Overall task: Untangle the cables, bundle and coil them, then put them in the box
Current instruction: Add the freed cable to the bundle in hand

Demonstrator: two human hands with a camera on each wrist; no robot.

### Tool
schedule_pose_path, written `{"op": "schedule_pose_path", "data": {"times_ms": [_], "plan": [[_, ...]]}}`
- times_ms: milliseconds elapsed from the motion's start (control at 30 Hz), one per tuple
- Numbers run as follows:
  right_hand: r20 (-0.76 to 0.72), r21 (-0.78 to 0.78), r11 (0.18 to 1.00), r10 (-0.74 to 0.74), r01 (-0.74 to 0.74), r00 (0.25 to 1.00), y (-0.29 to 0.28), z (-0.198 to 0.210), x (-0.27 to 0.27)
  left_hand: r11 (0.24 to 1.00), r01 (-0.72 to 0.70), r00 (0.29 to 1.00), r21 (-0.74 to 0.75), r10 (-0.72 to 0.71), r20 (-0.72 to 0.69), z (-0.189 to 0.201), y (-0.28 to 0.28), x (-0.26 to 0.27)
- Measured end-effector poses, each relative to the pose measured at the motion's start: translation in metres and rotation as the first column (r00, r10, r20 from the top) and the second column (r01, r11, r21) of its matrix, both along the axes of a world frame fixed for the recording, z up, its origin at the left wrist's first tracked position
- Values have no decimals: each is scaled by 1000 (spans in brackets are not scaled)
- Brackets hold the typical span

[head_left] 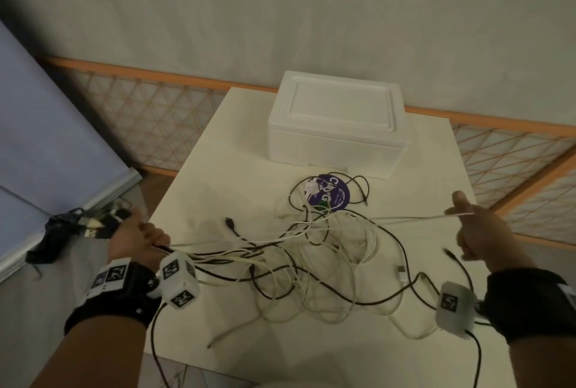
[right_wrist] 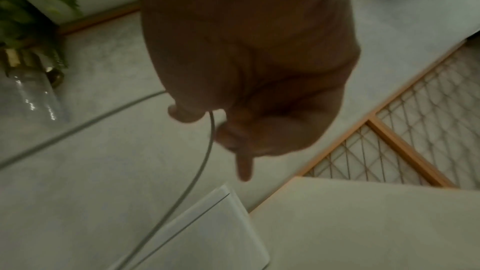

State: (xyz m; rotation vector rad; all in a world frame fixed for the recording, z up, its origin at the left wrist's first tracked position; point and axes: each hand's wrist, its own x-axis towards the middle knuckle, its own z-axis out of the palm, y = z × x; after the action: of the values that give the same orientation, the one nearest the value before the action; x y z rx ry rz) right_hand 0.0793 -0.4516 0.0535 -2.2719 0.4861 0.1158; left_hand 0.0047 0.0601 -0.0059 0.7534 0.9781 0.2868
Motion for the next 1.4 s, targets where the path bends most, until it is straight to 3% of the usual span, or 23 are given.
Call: {"op": "schedule_pose_path", "data": {"times_ms": [33,100,167,200,233,267,300,333,400,467,600,667,733,833,867,933,1000,1067,1133,1167,1267,1333,1400], "plan": [[-48,264,963,-40,52,998,5,-1,-1,1000,-13,1000,1,13,-8,-2,0,-2],[-50,642,761,-81,94,995,15,0,-1,999,-31,999,6,31,-16,-4,-3,-4],[26,830,552,-169,73,985,17,-1,3,1000,-26,1000,7,26,-10,-4,-7,-4],[82,859,510,-236,52,968,16,-3,6,1000,-21,1000,5,21,-6,-3,-8,-4],[162,793,607,-287,48,944,12,-6,10,1000,-16,1000,10,16,-4,-2,-8,-4],[264,631,774,-274,49,925,8,-8,12,1000,-13,1000,17,13,-8,-1,-7,-6],[369,372,927,-199,52,908,3,-12,13,999,-14,1000,33,14,-14,-1,-5,-8],[445,116,992,-100,54,890,-2,-16,14,999,-18,1000,47,19,-24,-1,-3,-10],[537,-192,981,83,26,839,-6,-20,12,997,-34,998,66,38,-50,-3,1,-13],[512,-401,916,203,23,835,-6,-20,11,996,-56,995,71,61,-81,-5,5,-17],[358,-616,786,223,50,907,-10,-28,9,995,-51,993,90,61,-104,-3,7,-21],[376,-651,755,223,85,899,-11,-26,8,994,-17,992,111,31,-123,-1,9,-21],[445,-565,809,135,161,885,-13,-22,10,994,-54,992,93,64,-110,-1,14,-20],[527,-130,935,-218,331,821,-9,-11,6,989,-120,987,88,128,-100,-2,23,-20],[533,-9,940,-285,342,797,-6,-9,4,987,-132,984,88,141,-107,-2,26,-21],[526,52,950,-288,308,800,-2,-7,1,985,-148,980,92,159,-117,-8,36,-24],[341,-149,964,-160,221,926,-3,-18,4,990,-118,986,76,126,-113,-15,44,-27],[-84,-401,916,-14,-21,996,-11,-44,11,997,-57,992,46,62,-113,-18,46,-27],[-440,-501,810,63,-304,896,-15,-63,11,999,26,993,24,-23,-112,-15,41,-25],[-482,-520,776,79,-357,873,-8,-63,8,998,61,991,23,-57,-120,-12,36,-23],[-159,-566,788,183,-241,970,54,-44,-6,987,154,983,41,-149,-108,-1,15,-15],[22,-420,843,380,-337,925,103,-36,-13,977,197,976,81,-188,-106,6,-1,-7],[90,-292,835,510,-467,855,141,-39,-14,960,256,964,118,-243,-110,11,-16,1]]}}
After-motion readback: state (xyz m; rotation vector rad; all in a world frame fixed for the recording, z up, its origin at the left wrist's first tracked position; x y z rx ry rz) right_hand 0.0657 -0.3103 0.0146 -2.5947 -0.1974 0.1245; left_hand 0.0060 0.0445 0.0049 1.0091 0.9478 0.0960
